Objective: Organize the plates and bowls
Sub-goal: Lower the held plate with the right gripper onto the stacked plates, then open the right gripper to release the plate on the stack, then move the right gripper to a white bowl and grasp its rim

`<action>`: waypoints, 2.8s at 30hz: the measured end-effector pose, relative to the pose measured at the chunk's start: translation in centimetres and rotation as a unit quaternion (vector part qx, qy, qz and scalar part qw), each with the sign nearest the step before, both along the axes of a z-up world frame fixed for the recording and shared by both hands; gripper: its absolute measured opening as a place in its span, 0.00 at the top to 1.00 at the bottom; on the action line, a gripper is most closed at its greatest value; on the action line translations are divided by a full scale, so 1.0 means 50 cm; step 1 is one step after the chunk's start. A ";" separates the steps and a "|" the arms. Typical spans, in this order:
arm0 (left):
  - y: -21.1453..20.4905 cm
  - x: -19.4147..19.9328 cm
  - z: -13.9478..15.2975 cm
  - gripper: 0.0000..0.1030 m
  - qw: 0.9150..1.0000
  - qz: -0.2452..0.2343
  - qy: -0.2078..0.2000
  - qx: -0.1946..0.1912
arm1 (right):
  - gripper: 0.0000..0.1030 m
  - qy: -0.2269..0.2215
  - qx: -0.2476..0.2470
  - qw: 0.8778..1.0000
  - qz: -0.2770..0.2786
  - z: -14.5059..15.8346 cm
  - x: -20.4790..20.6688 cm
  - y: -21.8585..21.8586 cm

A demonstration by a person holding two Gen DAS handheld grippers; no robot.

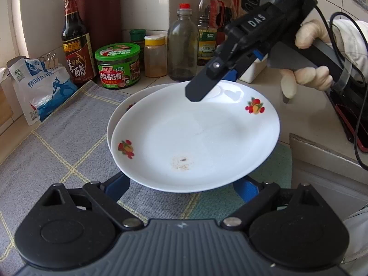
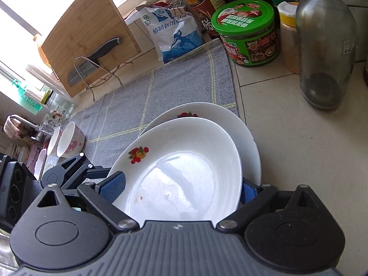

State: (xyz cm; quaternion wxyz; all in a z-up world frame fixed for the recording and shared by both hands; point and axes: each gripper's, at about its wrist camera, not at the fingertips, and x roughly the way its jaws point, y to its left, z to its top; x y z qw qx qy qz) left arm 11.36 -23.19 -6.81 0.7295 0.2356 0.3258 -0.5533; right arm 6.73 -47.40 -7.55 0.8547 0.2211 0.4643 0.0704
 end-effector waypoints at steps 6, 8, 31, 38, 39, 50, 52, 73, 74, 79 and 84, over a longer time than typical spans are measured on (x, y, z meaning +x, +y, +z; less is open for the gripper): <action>-0.001 0.000 -0.002 0.07 1.000 -0.008 -0.003 0.000 | 0.02 0.001 0.002 1.000 -0.018 0.001 -0.014 0.000; -0.001 0.000 -0.002 0.07 1.000 -0.009 -0.001 -0.002 | 0.02 -0.001 -0.001 1.000 -0.021 0.003 -0.019 0.002; 0.003 -0.007 0.002 0.07 1.000 -0.007 -0.001 -0.014 | 0.02 -0.003 -0.058 0.997 -0.055 0.021 -0.056 0.030; 0.004 -0.011 0.001 0.07 1.000 0.001 -0.004 -0.014 | 0.02 -0.006 -0.094 0.994 -0.059 0.019 -0.066 0.049; 0.004 -0.012 0.001 0.07 1.000 0.002 -0.004 -0.014 | 0.02 -0.006 -0.100 0.993 -0.059 0.020 -0.066 0.051; 0.053 -0.010 0.057 0.05 0.994 0.085 -0.033 -0.060 | 0.00 -0.097 -0.210 0.973 -0.004 0.088 -0.051 0.140; 0.075 -0.012 0.068 0.05 0.990 0.114 -0.044 -0.063 | 0.00 -0.109 -0.224 0.968 0.029 0.086 -0.026 0.171; 0.506 -0.094 0.129 0.02 0.886 0.447 -0.121 -0.027 | 0.00 -0.181 -0.172 0.929 0.272 0.030 0.123 0.602; 0.527 -0.098 0.126 0.02 0.885 0.449 -0.124 -0.023 | 0.00 -0.180 -0.167 0.929 0.276 0.023 0.120 0.623; 0.617 -0.095 0.095 0.02 0.886 0.451 -0.111 -0.012 | 0.00 -0.173 -0.137 0.934 0.282 -0.013 0.128 0.725; 0.665 -0.087 0.057 0.02 0.899 0.427 -0.093 -0.014 | 0.00 -0.157 -0.107 0.940 0.283 -0.050 0.150 0.793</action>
